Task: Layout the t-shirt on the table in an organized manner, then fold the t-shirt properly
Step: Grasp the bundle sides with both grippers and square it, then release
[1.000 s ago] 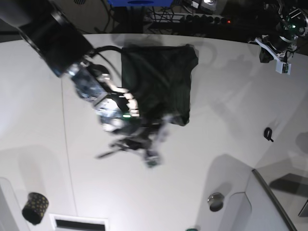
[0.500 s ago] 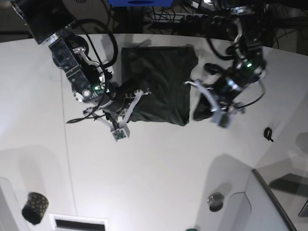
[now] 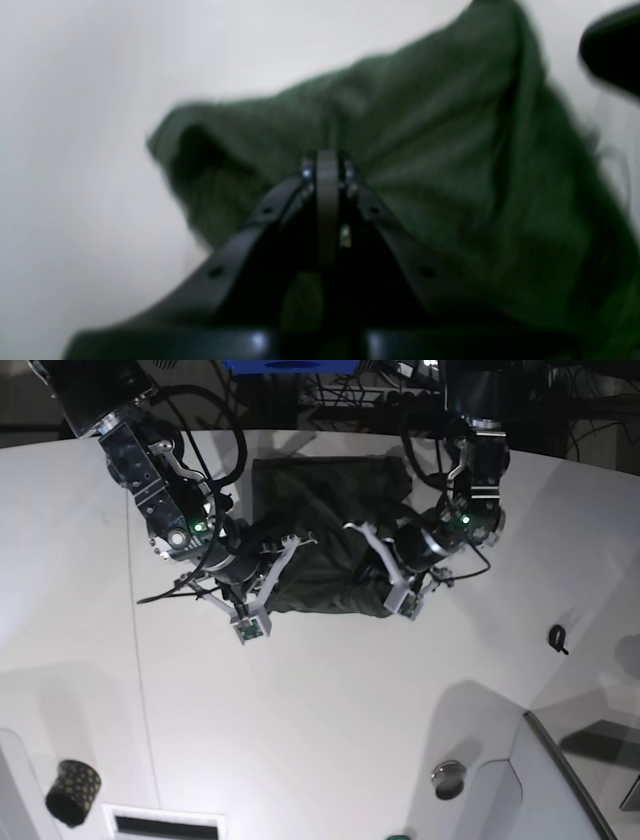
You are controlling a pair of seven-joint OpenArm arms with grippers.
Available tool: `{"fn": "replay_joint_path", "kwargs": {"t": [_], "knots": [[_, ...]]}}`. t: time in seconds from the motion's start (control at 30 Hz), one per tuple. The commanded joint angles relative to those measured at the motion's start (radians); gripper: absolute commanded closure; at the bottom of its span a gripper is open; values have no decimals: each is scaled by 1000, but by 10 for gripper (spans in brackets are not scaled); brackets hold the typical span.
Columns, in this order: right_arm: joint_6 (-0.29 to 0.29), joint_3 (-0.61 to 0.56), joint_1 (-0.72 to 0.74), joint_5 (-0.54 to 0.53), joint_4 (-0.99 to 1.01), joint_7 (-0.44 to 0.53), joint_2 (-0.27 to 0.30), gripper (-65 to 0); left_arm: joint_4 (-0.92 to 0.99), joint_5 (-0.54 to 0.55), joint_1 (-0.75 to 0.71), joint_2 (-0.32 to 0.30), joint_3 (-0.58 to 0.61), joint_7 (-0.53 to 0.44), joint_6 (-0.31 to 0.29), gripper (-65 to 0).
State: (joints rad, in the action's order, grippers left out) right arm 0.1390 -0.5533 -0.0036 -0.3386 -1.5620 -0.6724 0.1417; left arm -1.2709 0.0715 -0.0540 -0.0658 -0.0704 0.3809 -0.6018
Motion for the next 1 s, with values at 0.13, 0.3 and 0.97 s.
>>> {"fn": "replay_joint_path", "kwargs": {"t": [0.13,0.3,0.97], "knots": [[-5,29,11,2,87,53,-3,-6,-14,14,-11,-30,-1,-29,0,0],[-5,86,-16,2,119,61,-4,-6,-13,14,-19,-38,-1,-29,0,0],[-2,-34,3,0,179,70,-46,-6,-20,17,-14,-33,-2,-23,0,0]]}}
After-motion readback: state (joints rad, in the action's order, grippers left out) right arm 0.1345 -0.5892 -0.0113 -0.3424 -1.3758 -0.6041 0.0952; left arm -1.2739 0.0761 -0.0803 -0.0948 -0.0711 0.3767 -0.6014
